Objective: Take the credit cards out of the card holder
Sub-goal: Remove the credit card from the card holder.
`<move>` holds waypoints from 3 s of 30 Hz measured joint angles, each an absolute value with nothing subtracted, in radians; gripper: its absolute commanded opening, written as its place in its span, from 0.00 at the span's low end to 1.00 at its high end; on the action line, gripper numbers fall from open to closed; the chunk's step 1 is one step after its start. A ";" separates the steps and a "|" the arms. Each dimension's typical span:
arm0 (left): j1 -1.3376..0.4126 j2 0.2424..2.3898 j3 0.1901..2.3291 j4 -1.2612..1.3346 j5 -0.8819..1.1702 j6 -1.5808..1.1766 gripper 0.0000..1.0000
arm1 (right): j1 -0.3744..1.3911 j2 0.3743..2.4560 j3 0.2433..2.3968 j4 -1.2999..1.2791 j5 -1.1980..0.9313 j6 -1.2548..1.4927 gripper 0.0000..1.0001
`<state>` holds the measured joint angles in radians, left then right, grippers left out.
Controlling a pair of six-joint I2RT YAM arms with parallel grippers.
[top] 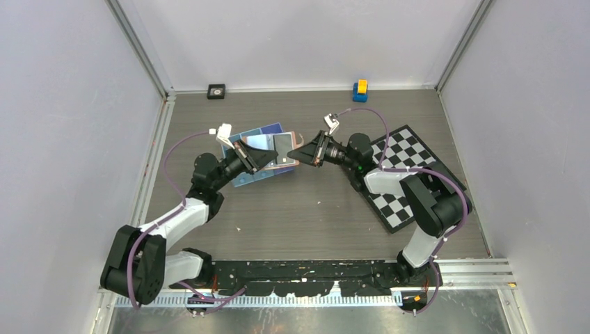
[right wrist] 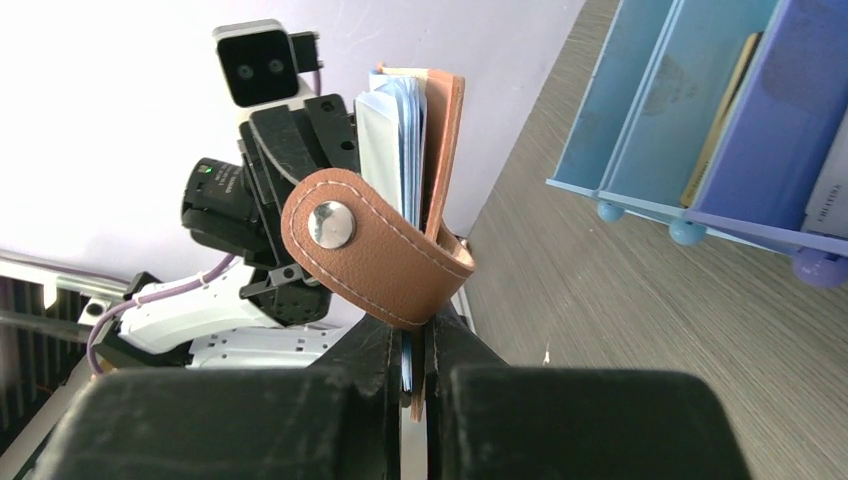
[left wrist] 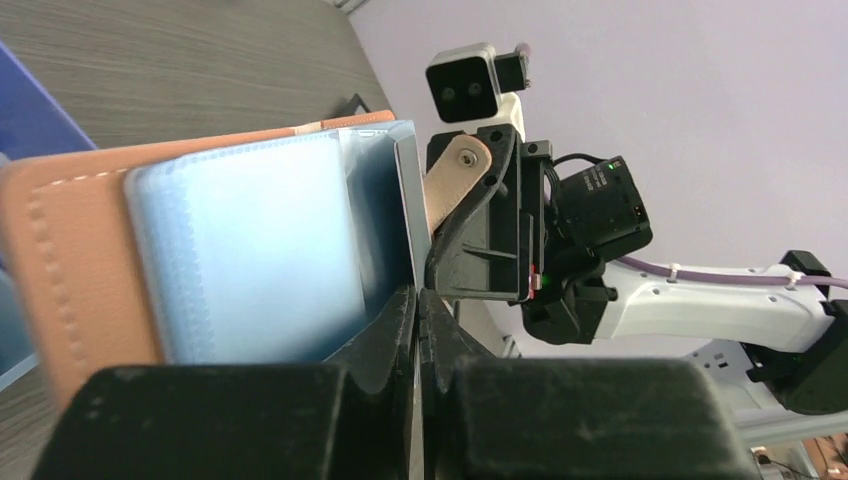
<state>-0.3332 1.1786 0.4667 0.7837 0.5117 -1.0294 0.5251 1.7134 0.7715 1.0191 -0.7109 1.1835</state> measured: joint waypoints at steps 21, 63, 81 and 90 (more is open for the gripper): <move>-0.324 1.283 0.469 0.962 0.638 -1.155 0.07 | 0.520 1.723 0.759 1.153 -0.747 1.264 0.11; -0.314 1.290 0.469 0.966 0.694 -1.198 0.14 | 0.483 1.735 0.736 1.227 -0.733 1.343 0.10; -0.297 1.303 0.464 0.998 0.698 -1.242 0.00 | 0.474 1.735 0.730 1.258 -0.722 1.364 0.22; -0.277 1.296 0.458 0.978 0.696 -1.242 0.00 | 0.461 1.735 0.717 1.256 -0.709 1.368 0.01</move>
